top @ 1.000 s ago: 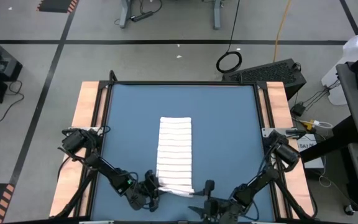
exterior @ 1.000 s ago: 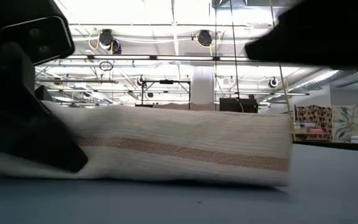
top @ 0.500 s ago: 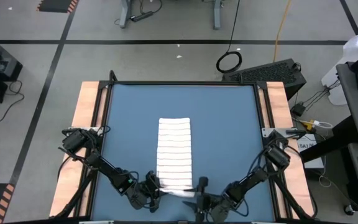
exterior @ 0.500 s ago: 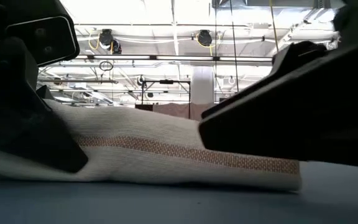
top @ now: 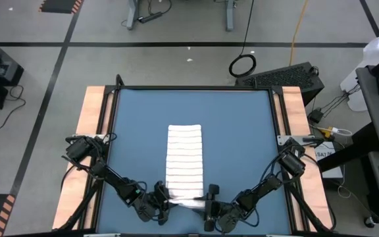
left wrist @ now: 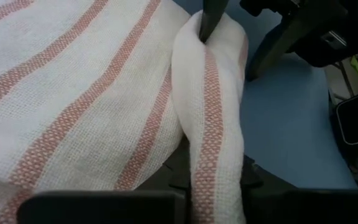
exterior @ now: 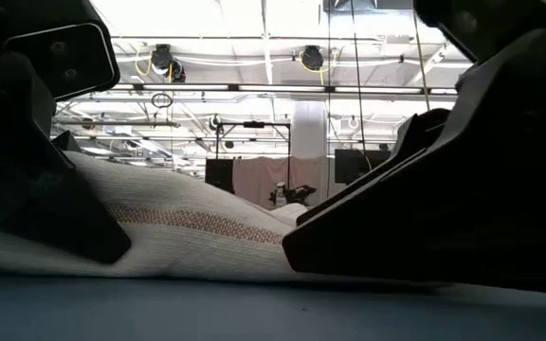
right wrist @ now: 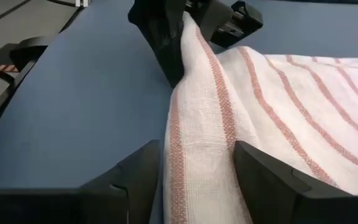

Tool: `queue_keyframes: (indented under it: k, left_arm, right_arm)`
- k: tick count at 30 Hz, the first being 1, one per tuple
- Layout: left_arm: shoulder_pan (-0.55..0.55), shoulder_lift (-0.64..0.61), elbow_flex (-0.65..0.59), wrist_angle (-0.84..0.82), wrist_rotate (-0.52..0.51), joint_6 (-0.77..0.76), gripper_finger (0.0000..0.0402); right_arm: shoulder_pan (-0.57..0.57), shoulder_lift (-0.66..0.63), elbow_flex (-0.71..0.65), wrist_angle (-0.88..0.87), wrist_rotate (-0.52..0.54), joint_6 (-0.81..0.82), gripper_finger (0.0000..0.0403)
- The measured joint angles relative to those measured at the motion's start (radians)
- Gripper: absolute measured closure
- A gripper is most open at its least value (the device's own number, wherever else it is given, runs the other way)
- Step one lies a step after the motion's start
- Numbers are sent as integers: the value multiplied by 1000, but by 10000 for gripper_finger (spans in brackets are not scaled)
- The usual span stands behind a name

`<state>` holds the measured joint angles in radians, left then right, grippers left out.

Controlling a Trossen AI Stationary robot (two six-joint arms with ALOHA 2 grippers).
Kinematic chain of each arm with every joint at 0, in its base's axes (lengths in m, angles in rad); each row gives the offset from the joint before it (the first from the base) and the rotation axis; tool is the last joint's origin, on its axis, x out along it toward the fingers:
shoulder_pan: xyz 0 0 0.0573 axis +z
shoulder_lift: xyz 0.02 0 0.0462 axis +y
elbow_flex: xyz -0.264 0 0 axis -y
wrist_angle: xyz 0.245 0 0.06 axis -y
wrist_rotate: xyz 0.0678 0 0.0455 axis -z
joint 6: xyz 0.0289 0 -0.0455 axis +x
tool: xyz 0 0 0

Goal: Roll towel
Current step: Roll the white towel

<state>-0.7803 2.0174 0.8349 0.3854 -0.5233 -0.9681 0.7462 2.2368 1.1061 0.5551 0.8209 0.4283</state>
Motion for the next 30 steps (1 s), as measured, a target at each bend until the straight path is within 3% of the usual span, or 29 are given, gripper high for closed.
queue_keyframes:
  k: [6, 12, 18, 25, 30]
  left_arm:
    - [-1, 0, 0, 0, 0, 24, 350]
    - [-2, 1, 0, 0, 0, 35, 350]
    - [-3, 1, 0, 0, -2, 40, 350]
    - [-8, 1, 0, 3, -5, 87, 350]
    - [-14, 2, -1, 3, -12, 97, 338]
  right_arm:
    - [14, 0, 0, 42, 66, -124, 165]
    - [-1, 0, 0, -19, 13, -31, 138]
    - [-10, -2, 0, -31, -2, 16, 159]
    - [-47, -10, 3, -91, -89, 214, 171]
    - [-52, -10, 3, -95, -116, 255, 221]
